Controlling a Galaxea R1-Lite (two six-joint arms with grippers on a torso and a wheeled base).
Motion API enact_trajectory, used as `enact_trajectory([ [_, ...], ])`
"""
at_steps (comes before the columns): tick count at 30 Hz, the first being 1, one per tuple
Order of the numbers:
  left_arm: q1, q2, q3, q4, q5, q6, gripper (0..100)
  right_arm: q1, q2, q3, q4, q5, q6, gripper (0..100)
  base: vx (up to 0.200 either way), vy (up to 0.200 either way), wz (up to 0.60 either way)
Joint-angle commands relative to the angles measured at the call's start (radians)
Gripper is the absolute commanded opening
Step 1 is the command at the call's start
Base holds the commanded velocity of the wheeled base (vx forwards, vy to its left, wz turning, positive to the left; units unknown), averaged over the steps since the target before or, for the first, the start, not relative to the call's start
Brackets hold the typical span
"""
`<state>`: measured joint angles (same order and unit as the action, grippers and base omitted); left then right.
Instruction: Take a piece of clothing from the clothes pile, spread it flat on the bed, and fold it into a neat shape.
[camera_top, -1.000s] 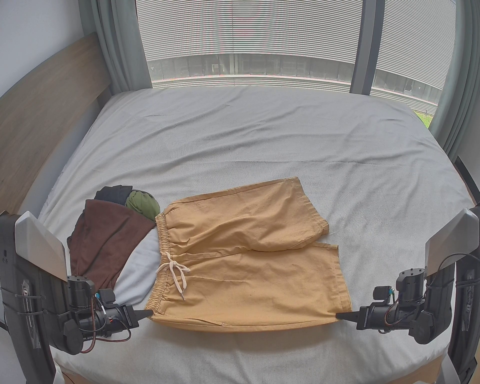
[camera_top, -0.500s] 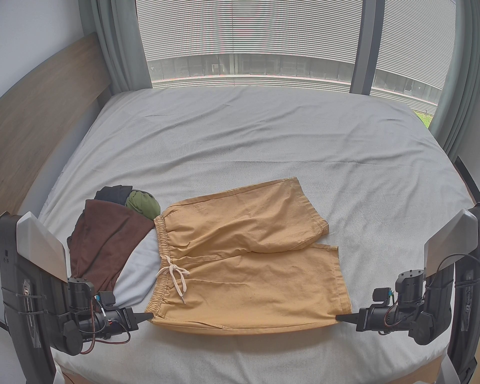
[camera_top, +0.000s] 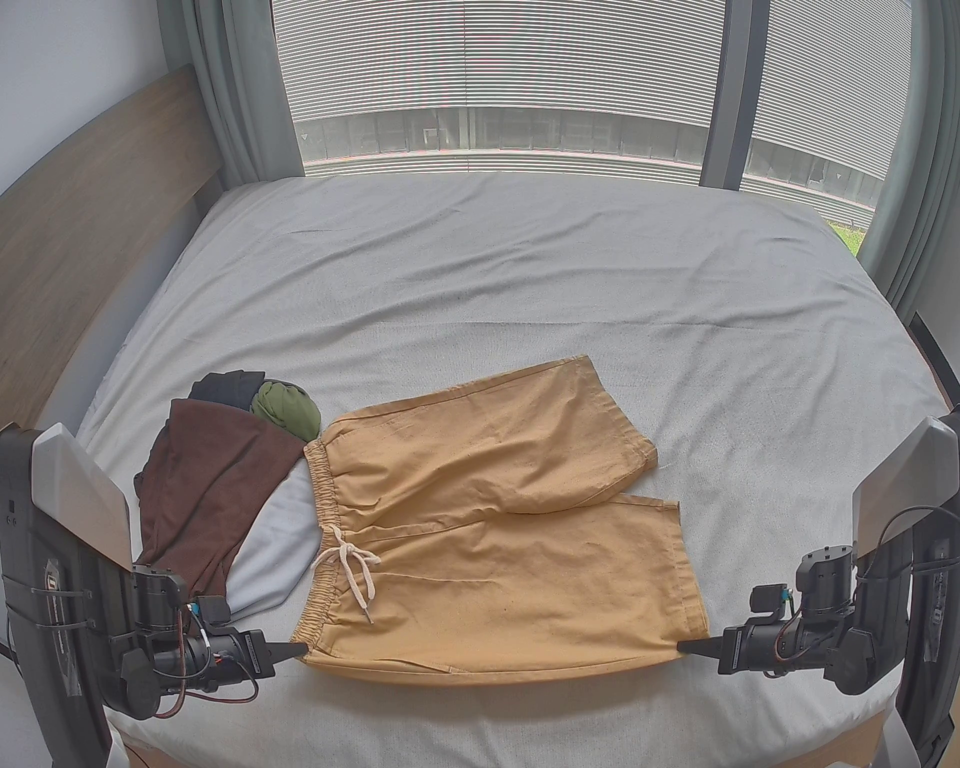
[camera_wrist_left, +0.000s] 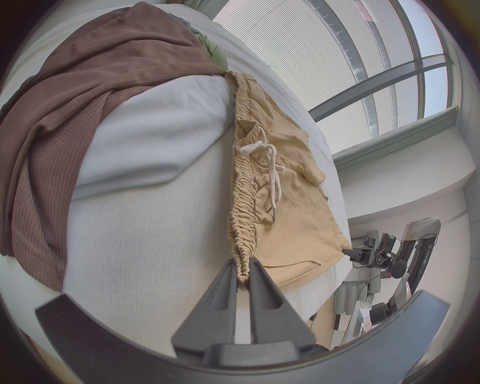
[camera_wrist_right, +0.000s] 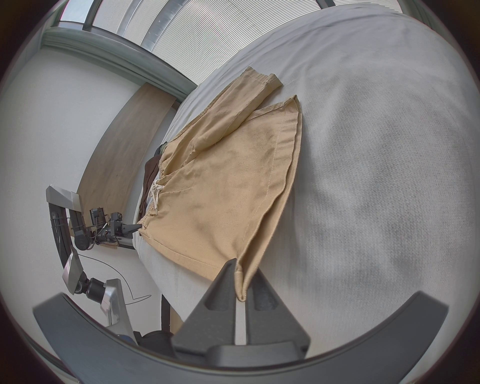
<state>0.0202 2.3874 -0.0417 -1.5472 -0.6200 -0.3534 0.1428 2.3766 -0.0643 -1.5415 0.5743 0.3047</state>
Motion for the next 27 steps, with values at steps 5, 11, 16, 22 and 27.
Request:
enact_trajectory([
  [5, 0.001, 0.001, 0.032, 0.001, -0.001, 0.016, 0, -0.005, -0.004, 0.037, -0.002, 0.001, -0.016, 0, 0.0, 0.0, 0.0],
  [11, 0.003, 0.01, 0.011, -0.001, -0.006, 0.048, 0, -0.006, -0.005, 0.031, -0.002, 0.001, -0.015, 0, 0.0, 0.0, 0.0],
  [16, 0.004, -0.001, -0.012, -0.002, -0.006, 0.044, 0, -0.009, -0.023, 0.004, -0.002, 0.003, -0.013, 0, 0.0, 0.0, 0.0],
  [22, 0.003, -0.062, -0.084, -0.004, -0.007, -0.03, 0, -0.006, -0.126, -0.074, 0.0, 0.003, 0.047, 0, 0.0, 0.0, 0.0],
  [27, -0.016, -0.191, -0.126, -0.002, -0.006, -0.179, 0, 0.0, -0.209, -0.147, 0.0, 0.001, 0.129, 0, 0.0, 0.0, 0.0],
])
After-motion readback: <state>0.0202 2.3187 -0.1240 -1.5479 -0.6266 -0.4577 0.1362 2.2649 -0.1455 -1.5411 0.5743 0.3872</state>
